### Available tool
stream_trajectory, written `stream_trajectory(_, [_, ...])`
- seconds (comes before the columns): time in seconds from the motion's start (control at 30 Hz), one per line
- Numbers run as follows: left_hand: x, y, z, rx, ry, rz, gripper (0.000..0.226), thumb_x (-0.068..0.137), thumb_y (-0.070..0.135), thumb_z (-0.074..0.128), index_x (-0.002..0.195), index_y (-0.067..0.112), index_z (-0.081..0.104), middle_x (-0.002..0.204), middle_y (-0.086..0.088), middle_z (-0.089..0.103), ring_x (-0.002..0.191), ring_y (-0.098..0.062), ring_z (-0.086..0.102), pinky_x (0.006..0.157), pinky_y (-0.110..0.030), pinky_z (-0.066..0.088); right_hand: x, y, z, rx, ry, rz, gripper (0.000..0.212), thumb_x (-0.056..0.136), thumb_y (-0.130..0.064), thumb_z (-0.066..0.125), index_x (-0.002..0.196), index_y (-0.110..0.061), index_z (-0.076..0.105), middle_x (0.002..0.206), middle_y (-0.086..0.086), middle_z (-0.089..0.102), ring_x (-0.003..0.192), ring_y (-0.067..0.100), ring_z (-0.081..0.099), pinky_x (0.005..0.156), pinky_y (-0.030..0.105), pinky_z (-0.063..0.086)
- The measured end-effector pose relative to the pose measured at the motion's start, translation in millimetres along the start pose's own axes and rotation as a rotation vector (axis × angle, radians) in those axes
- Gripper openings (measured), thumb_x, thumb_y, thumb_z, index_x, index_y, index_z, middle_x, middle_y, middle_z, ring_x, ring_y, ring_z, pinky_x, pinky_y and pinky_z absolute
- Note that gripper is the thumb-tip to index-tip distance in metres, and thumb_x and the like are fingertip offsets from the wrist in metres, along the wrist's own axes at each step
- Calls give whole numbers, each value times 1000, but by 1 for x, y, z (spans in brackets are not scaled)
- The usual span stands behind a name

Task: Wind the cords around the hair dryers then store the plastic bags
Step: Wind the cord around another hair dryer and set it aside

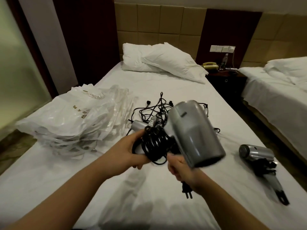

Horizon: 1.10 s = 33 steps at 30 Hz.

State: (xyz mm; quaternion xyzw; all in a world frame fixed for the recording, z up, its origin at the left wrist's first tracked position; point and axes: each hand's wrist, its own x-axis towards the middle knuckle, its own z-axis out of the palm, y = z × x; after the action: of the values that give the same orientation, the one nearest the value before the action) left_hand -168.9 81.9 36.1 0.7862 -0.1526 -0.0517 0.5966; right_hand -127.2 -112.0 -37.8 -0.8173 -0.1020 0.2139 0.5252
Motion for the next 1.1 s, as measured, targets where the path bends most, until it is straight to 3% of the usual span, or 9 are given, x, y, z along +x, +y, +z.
stream_trajectory(0.17, [10,-27,9,-36,195,-90,49,62,14,61,110,23,58,52,4,58,46,-12,48,44,-20,36,-17,5,5,95,-2,-15,44,101,-30,38,64,-10,52,45,-7,30,42,9,25,45,22,25])
stream_trajectory(0.27, [17,-47,15,21,307,-153,52,64,21,66,116,20,58,63,5,63,49,-13,54,47,-24,39,-25,0,8,52,21,-25,35,100,-21,38,75,-7,59,47,-2,34,41,10,33,45,20,34])
stream_trajectory(0.4, [22,-67,23,241,365,-211,47,77,12,67,120,23,53,77,4,64,55,-12,60,48,-18,43,-25,-6,10,29,24,-4,20,94,-10,45,89,-6,63,51,-1,39,41,11,40,44,21,37])
stream_trajectory(0.53, [23,-82,29,544,337,-190,61,78,22,66,135,24,43,105,-4,68,88,-22,65,74,-32,51,-26,0,16,76,21,41,20,95,-7,43,107,-8,59,54,2,49,44,14,49,48,25,42])
stream_trajectory(0.6, [23,-90,36,529,343,-236,56,80,24,65,132,21,45,103,-5,68,86,-23,64,74,-34,51,-28,1,17,120,38,27,27,96,-6,42,117,-20,51,55,3,52,46,14,52,48,23,42])
stream_trajectory(0.77, [20,-109,63,523,371,-318,51,86,23,59,133,17,38,106,-5,66,93,-24,62,68,-28,42,-26,-8,16,151,20,-20,24,94,-1,43,103,-17,59,59,2,55,52,12,54,54,21,46])
stream_trajectory(0.9, [15,-119,78,719,355,-300,58,89,25,53,139,25,24,106,3,63,92,-20,62,64,-26,39,-19,-6,11,167,-31,85,19,91,-2,50,84,-13,65,67,3,59,62,12,56,56,20,47])
stream_trajectory(1.0, [11,-131,80,774,289,-322,56,89,27,50,138,27,24,108,4,62,91,-18,62,63,-26,39,-15,1,11,486,-58,239,20,93,-7,50,83,-3,67,78,12,63,65,19,59,63,27,51])
stream_trajectory(1.1, [4,-146,80,720,158,-362,59,87,31,55,140,25,29,113,1,64,98,-19,61,68,-26,43,-10,10,9,690,-127,313,26,96,-11,39,97,-2,63,84,17,68,66,23,63,68,32,53])
